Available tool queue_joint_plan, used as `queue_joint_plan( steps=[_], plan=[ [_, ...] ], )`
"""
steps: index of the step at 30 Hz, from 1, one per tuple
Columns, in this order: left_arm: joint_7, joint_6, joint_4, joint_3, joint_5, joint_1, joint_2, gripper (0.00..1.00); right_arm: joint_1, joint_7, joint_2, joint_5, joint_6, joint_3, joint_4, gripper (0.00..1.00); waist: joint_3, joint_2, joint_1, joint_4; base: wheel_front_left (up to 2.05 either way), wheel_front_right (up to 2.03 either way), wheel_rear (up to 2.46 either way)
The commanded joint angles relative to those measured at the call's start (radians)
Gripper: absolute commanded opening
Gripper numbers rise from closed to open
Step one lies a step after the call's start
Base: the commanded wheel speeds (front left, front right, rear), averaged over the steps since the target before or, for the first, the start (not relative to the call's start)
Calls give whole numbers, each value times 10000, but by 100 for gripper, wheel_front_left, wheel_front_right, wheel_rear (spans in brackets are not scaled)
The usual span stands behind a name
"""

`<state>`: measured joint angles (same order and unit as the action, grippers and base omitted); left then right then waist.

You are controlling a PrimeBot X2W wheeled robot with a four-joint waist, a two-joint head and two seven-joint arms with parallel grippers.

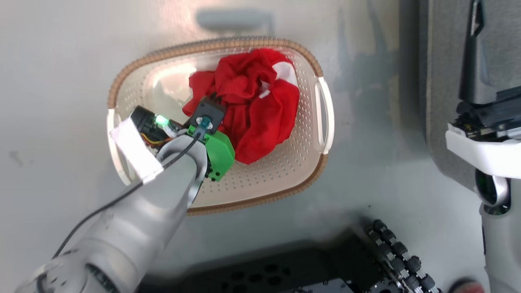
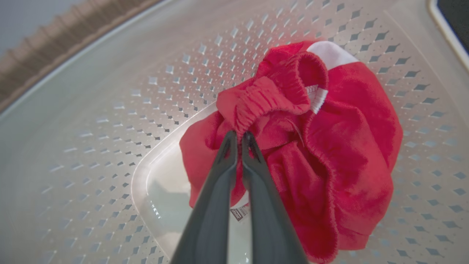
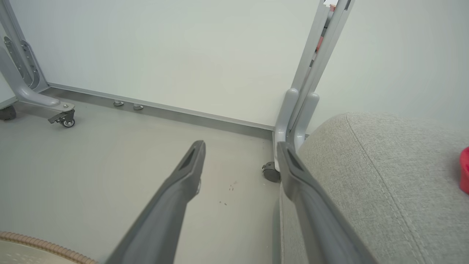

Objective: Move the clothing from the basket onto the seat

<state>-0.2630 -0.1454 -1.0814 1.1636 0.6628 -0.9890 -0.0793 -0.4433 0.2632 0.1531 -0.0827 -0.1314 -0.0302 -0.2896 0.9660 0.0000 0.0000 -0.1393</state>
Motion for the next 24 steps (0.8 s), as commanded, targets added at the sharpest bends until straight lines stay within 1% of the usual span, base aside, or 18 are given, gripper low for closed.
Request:
queue_joint_plan(
  steps=[1,4,9,13,16,20,24],
  plan=[
    [-6,-116,273,-187,-215,472,-236,0,149,22,-35,11,15,46,85,100,-944,0,0,133,0,0,0],
    [-9,-329,1282,-842,-632,1159,-496,0,311,22,-99,-25,16,126,273,100,-1617,0,0,230,0,0,0],
    [-12,-522,2691,-1972,-1447,2443,-775,0,623,21,-132,-57,16,303,627,100,-2784,0,0,392,0,0,0],
    [-13,-432,3882,-3065,-2179,3597,-758,0,1021,21,-148,-103,16,331,915,100,-3926,0,0,549,0,0,0],
    [-12,-343,4751,-3833,-2708,4411,-622,0,1355,21,-112,-156,15,293,1078,100,-4660,0,0,653,0,0,0],
    [-12,44,6082,-4903,-3452,5598,-403,0,1823,21,-82,-202,15,219,1268,100,-5624,0,0,808,0,0,0],
    [-12,689,7605,-5912,-4102,6750,-141,0,2288,22,-95,-239,15,163,1411,100,-6477,0,0,940,0,0,0]
  ],
)
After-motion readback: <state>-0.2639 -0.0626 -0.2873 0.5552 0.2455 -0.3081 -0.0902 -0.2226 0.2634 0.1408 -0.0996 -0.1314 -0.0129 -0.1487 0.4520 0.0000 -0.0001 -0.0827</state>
